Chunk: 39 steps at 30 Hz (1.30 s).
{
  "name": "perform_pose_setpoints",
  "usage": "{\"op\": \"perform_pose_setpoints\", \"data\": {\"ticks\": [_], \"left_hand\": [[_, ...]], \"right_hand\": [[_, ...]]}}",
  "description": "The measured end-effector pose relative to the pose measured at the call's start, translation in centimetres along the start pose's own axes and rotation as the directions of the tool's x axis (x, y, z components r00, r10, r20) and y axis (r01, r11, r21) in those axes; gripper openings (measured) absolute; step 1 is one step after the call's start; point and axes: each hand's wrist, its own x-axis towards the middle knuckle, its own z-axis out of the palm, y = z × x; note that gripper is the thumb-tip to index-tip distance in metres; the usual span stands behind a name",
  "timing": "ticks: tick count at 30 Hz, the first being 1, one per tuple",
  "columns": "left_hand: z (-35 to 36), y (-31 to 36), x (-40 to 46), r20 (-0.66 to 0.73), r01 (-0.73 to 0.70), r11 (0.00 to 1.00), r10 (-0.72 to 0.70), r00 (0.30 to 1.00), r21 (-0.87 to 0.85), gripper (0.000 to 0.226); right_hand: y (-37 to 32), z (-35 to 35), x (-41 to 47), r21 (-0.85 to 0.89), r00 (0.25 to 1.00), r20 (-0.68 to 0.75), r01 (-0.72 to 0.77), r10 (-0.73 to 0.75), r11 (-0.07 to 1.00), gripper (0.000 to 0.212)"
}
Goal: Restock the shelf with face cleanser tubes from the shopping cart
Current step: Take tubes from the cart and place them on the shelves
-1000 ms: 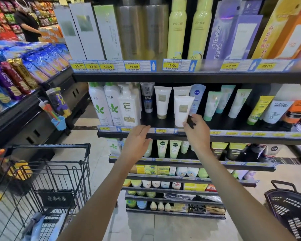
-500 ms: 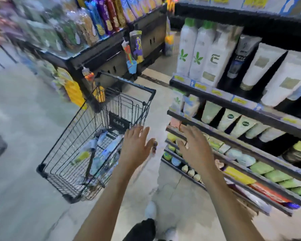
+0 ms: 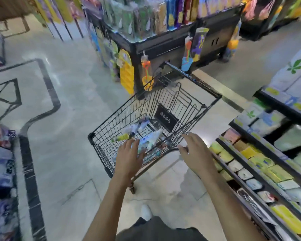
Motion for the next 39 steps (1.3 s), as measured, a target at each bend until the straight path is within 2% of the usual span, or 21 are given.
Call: {"op": "perform_pose_setpoints", "data": {"ticks": [5,9,14,18,23,30,35,39], "left_hand": [[0.4,-4.0,1.8,0.079,0.048,0.999,-0.046,0.996,-0.018,0.067],[1.1,-6.0,3.4,0.159,0.081,0.997,-0.078,0.984,-0.011,0.057],[2.8,-7.5,6.1,0.231,0.124,0.992,-0.119,0.966,-0.007,0.059],[5.0,-8.4,9.1,0.3,0.17,0.985,-0.16,0.94,-0.006,0.057],[8.5,-9.0,13.5,0.42,0.247,0.969,-0.236,0.876,0.029,0.055],[14.7,-10.2,17.9,0.554,0.404,0.914,-0.359,0.751,0.045,0.052],[20.7,-11.5,20.2,0.63,0.459,0.888,-0.377,0.679,0.037,0.045],[26.5,-13.8,22.0,0.673,0.477,0.878,-0.375,0.637,0.038,0.055]], "right_hand": [[-2.9,2.8,3.1,-0.008,0.999,0.04,0.004,-0.004,1.0,0.055],[-3.9,4.5,5.5,-0.021,0.995,0.095,-0.008,0.01,1.0,0.053],[-4.2,6.1,9.2,-0.031,0.983,0.182,-0.02,0.026,0.999,0.055],[-3.8,7.1,13.2,-0.032,0.972,0.235,0.023,-0.015,0.999,0.046],[-2.5,9.0,20.1,-0.052,0.935,0.344,0.108,-0.084,0.993,0.038],[0.7,14.8,29.5,-0.079,0.844,0.519,0.204,-0.135,0.976,0.045],[2.2,20.8,34.2,-0.102,0.763,0.629,0.27,-0.148,0.957,0.043],[3.1,26.5,37.7,-0.123,0.714,0.685,0.31,-0.146,0.943,0.046]]}}
